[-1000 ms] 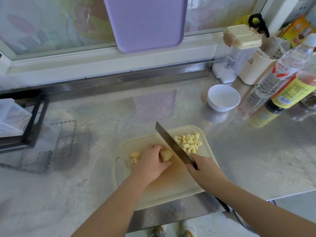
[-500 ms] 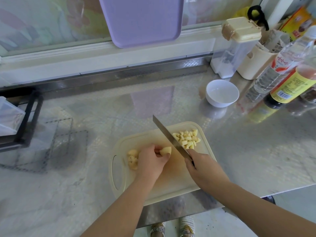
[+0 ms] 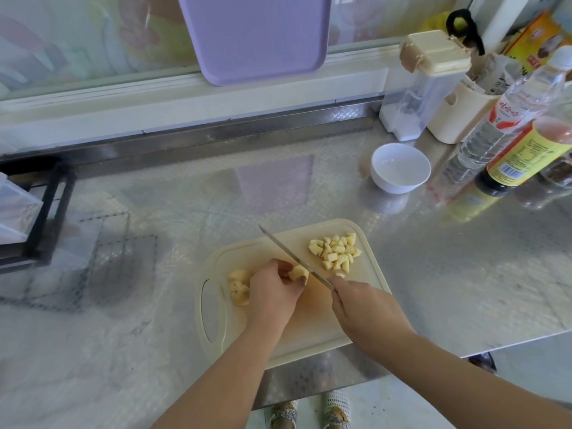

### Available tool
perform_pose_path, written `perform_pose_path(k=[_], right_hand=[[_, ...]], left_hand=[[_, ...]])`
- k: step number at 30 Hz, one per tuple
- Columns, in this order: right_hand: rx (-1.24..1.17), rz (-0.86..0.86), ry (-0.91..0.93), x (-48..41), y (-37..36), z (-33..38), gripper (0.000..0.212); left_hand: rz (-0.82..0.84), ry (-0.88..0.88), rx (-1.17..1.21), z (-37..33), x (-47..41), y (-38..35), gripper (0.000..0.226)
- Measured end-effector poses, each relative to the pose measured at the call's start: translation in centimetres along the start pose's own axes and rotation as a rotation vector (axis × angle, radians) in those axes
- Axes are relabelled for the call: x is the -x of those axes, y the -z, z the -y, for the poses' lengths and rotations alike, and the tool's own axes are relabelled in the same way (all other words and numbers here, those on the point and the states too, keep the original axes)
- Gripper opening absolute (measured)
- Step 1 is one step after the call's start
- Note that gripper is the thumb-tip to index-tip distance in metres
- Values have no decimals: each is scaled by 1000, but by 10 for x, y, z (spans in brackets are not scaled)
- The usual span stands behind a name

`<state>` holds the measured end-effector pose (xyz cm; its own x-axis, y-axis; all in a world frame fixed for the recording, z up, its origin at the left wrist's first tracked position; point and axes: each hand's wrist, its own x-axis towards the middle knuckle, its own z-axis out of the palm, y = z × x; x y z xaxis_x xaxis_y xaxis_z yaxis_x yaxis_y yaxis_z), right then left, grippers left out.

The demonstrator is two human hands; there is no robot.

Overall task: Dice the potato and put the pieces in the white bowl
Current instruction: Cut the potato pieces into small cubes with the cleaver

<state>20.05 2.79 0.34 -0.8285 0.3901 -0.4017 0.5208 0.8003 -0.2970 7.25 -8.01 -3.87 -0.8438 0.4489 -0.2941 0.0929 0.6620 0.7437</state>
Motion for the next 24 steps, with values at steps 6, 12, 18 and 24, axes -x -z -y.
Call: perform_pose_path(k=[6,12,18,24], right_hand=[[52,26,4,-3,-1,-1,28],[92,51,-7,-14,-7,-5,21],[106,99,-52,-24,-15,-7,24],[-103,87,-144,-28,-10,-10,20]], left_hand=[[-6,-1,5,-1,-1,0,23],[4,4,9,-2,0,1,23],[-15,-5,-21,-3,2,2,27],[13,-31,-73,-2,5,1,31]])
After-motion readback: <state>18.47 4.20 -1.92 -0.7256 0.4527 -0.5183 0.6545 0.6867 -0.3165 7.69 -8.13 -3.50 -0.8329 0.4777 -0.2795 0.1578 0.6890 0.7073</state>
